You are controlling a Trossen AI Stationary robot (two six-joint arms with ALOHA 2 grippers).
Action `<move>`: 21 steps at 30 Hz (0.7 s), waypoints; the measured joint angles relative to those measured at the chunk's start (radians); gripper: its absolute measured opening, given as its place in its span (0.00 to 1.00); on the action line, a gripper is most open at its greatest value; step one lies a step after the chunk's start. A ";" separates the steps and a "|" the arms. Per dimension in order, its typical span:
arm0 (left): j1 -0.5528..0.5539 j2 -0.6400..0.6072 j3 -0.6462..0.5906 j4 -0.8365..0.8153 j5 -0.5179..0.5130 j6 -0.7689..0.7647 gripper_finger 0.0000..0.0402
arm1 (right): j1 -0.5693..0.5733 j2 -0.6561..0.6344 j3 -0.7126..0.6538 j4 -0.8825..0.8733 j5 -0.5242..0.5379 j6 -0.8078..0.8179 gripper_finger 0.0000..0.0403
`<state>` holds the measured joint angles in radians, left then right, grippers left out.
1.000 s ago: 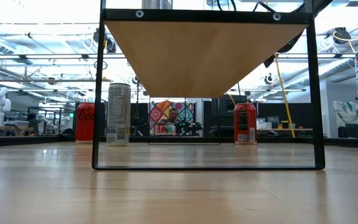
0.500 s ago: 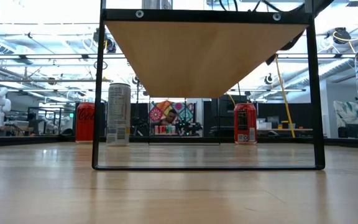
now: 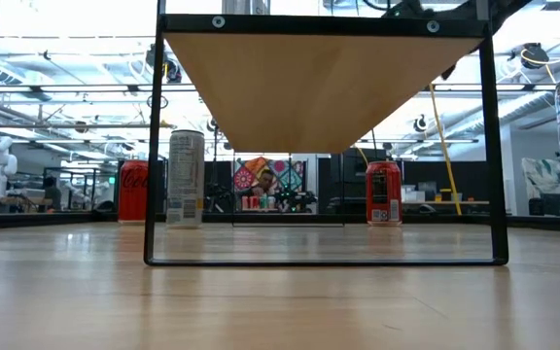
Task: Place canned beverage on shelf
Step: Put the left orange soda can on the shelf aligned with the other orange soda can
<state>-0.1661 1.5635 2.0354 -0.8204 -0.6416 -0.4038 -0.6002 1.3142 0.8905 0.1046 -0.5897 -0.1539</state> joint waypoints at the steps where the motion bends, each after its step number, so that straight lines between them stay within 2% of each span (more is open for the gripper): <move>1: 0.000 0.000 0.000 0.000 0.000 0.000 0.98 | -0.002 -0.018 0.000 -0.030 0.018 -0.001 0.87; 4: 0.000 0.000 0.000 0.000 0.000 -0.006 0.98 | -0.009 -0.059 0.000 -0.159 0.045 -0.035 0.85; 8: 0.000 0.000 0.000 0.000 0.000 -0.007 0.98 | -0.009 -0.066 0.000 -0.265 0.044 -0.048 0.78; 12: 0.002 0.000 0.000 0.000 0.000 -0.004 0.98 | -0.003 -0.050 0.000 -0.251 0.049 -0.023 0.65; 17: 0.005 0.000 0.000 -0.001 -0.002 -0.002 0.98 | 0.008 -0.037 0.000 -0.235 0.142 0.029 0.45; 21: 0.005 0.000 0.000 -0.003 -0.006 -0.002 0.98 | 0.009 -0.023 0.000 -0.198 0.139 0.041 0.30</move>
<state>-0.1616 1.5635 2.0354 -0.8230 -0.6479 -0.4061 -0.5915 1.2916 0.8902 -0.0937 -0.4512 -0.1131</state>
